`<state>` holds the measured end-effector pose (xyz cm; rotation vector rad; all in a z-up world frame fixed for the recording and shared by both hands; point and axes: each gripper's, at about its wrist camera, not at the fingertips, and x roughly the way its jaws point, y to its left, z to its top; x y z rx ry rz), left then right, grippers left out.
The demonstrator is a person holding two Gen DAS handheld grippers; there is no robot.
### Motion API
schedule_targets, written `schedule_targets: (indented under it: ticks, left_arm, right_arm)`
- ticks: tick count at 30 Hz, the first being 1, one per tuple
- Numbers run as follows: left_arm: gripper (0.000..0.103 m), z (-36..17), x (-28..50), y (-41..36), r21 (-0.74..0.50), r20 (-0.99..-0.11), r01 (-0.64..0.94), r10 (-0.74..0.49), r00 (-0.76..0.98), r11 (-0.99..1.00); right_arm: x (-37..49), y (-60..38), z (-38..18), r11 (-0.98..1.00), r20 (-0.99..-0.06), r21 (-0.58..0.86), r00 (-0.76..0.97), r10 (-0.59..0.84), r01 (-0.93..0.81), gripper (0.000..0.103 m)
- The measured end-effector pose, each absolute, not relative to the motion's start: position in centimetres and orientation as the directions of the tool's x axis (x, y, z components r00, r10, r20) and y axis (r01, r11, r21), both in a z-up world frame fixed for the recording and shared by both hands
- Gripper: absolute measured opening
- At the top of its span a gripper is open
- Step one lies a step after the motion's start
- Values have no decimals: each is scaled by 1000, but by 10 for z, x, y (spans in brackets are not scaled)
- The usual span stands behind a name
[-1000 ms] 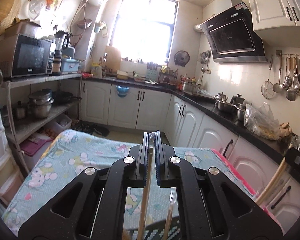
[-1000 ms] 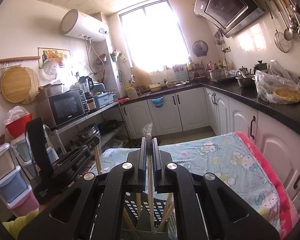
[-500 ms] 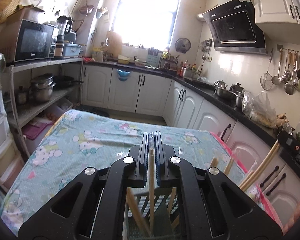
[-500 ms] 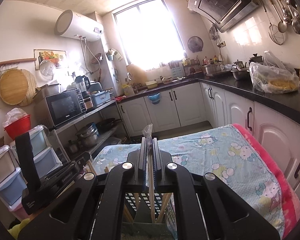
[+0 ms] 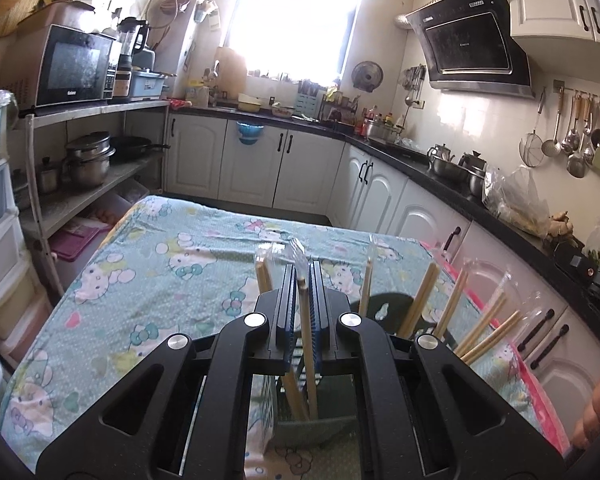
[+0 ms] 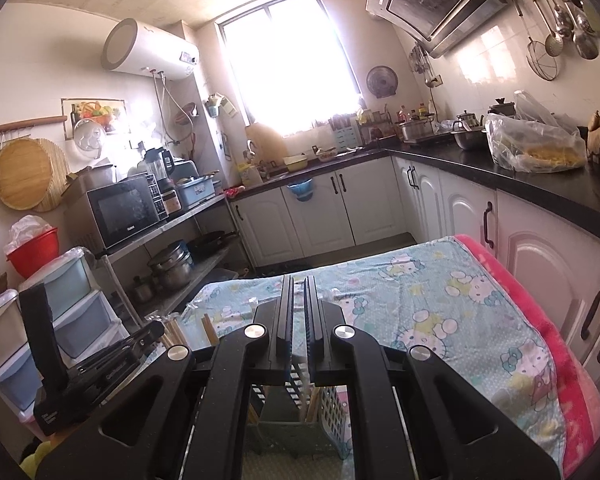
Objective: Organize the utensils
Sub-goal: 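Open both grippers to release the chopsticks inside the basket, then withdraw both open grippers from the basket toward the last loose chopsticks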
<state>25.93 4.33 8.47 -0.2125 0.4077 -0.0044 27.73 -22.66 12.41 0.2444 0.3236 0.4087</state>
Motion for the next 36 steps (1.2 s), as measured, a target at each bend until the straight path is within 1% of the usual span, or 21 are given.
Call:
schedule_targets:
  ticks: [3, 5, 7, 8, 9, 10, 12, 13, 15, 19, 21, 23, 26, 28, 30, 32, 36]
  left_arm:
    - [3, 82, 253, 45, -213, -398, -34, -54, 916, 976]
    - [6, 80, 251, 46, -217, -401, -32, -59, 914, 976]
    - [9, 79, 248, 47, -222, -407, -32, -63, 911, 975]
    - [10, 78, 246, 48, -224, -411, -32, -65, 909, 974]
    - [11, 77, 246, 48, -226, -414, -32, -67, 908, 974]
    - [12, 76, 245, 48, -229, -416, -31, -68, 907, 973]
    - [16, 75, 243, 50, -233, -421, -31, -72, 904, 972]
    - [17, 74, 242, 50, -234, -423, -30, -73, 903, 972]
    - [22, 72, 239, 50, -236, -428, -29, -78, 900, 971]
    - [28, 67, 234, 50, -242, -441, -23, -89, 893, 970]
    - [34, 65, 232, 51, -247, -448, -20, -96, 889, 969]
    - [36, 64, 230, 50, -250, -454, -16, -103, 885, 968]
    - [43, 62, 226, 49, -246, -460, -10, -108, 881, 969]
    - [44, 61, 223, 49, -248, -466, -7, -113, 878, 969]
    - [49, 59, 221, 50, -250, -472, -5, -117, 874, 968]
    - [51, 57, 219, 49, -253, -477, -4, -121, 871, 968]
    - [56, 54, 211, 50, -264, -480, 5, -136, 867, 964]
  right_arm:
    - [274, -228, 122, 890, -265, 293, 865, 426, -348, 6]
    - [272, -229, 121, 892, -269, 291, 865, 424, -346, 6]
    - [270, -230, 119, 892, -279, 292, 861, 425, -345, 10]
    - [269, -230, 117, 893, -283, 294, 861, 423, -342, 16]
    - [268, -231, 115, 893, -289, 297, 859, 422, -339, 20]
    - [267, -232, 114, 893, -291, 299, 859, 421, -336, 20]
    - [265, -234, 110, 895, -301, 298, 857, 417, -331, 20]
    - [264, -234, 109, 895, -306, 300, 856, 417, -329, 21]
    - [262, -237, 104, 894, -317, 311, 852, 417, -322, 27]
    - [259, -240, 98, 895, -333, 316, 847, 415, -314, 27]
    - [258, -240, 94, 894, -349, 319, 839, 419, -314, 31]
    - [256, -240, 89, 895, -363, 318, 832, 420, -314, 32]
    - [253, -239, 84, 895, -376, 319, 825, 422, -312, 35]
    - [250, -239, 81, 895, -383, 321, 822, 422, -310, 37]
    - [248, -239, 78, 895, -391, 321, 817, 423, -310, 38]
    - [246, -239, 75, 896, -399, 320, 813, 423, -309, 40]
    - [240, -238, 72, 897, -409, 314, 809, 422, -310, 45]
